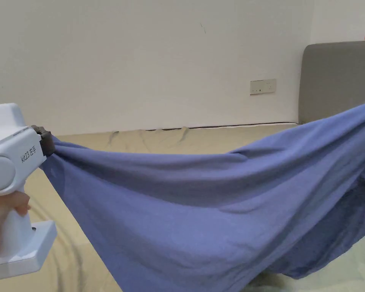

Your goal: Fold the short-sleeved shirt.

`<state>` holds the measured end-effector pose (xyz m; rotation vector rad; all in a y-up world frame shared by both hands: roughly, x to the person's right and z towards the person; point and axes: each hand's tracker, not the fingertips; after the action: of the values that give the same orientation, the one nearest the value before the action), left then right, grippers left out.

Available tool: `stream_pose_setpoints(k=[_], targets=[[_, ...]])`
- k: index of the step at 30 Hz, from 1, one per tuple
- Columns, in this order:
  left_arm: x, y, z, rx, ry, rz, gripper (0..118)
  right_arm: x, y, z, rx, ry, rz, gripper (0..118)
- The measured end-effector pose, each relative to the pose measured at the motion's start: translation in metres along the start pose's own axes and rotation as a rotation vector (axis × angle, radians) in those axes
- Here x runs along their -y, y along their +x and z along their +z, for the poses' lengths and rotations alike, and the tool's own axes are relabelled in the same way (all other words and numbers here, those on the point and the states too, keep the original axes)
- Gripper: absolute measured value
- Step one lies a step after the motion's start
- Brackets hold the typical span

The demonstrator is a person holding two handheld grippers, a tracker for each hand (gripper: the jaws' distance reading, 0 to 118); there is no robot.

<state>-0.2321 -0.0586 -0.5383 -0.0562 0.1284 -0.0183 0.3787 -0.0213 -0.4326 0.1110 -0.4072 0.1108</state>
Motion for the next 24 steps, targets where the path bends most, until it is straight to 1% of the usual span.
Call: stream_pose_setpoints(k=[1,3,5,6,7,8,9,14,17,18,19,20,21,22,23,24], targets=[[-0.002,0.002,-0.009,-0.013,-0.018,-0.036,0,0.000,-0.001,-0.013,-0.008,-0.002,0.022,8],[-0.009,0.005,-0.030,-0.017,-0.035,-0.054,0,-0.001,-0.002,-0.039,-0.004,0.007,0.034,8],[-0.020,0.007,-0.054,-0.023,-0.038,-0.033,0,-0.003,-0.002,-0.069,0.017,0.006,0.006,8],[-0.027,0.009,-0.068,-0.020,-0.042,-0.032,0,-0.004,-0.003,-0.085,0.029,0.014,-0.036,8],[-0.034,0.014,-0.083,-0.022,-0.045,-0.028,0,-0.005,-0.005,-0.102,0.035,0.020,-0.042,8],[-0.041,0.018,-0.096,-0.025,-0.044,-0.034,0,-0.005,-0.007,-0.117,0.044,0.013,-0.076,7],[-0.048,0.024,-0.111,-0.035,-0.024,-0.044,0,-0.004,-0.011,-0.133,0.049,0.035,-0.055,7],[-0.078,0.045,-0.177,-0.027,0.041,-0.011,0,0.009,-0.027,-0.200,0.057,0.074,-0.085,7],[-0.074,0.052,-0.198,-0.031,0.062,-0.010,0,0.028,-0.034,-0.220,0.042,0.076,-0.090,7],[-0.068,0.052,-0.202,-0.020,0.066,-0.010,0,0.037,-0.037,-0.223,0.033,0.078,-0.080,7],[-0.060,0.053,-0.206,-0.013,0.063,-0.010,0,0.045,-0.039,-0.225,0.011,0.075,-0.050,7],[-0.049,0.051,-0.207,-0.008,0.053,-0.007,0,0.056,-0.041,-0.227,0.000,0.037,-0.072,7],[-0.040,0.050,-0.210,0.000,0.004,-0.010,0,0.063,-0.043,-0.225,0.000,0.084,0.002,7],[-0.030,0.049,-0.211,-0.008,-0.023,-0.015,0,0.074,-0.042,-0.222,-0.029,0.043,-0.035,7],[-0.021,0.047,-0.210,0.000,-0.026,0.003,0,0.080,-0.041,-0.220,-0.025,0.048,-0.035,7],[-0.012,0.044,-0.207,0.015,-0.035,-0.005,0,0.087,-0.040,-0.217,-0.044,-0.001,-0.056,7]])
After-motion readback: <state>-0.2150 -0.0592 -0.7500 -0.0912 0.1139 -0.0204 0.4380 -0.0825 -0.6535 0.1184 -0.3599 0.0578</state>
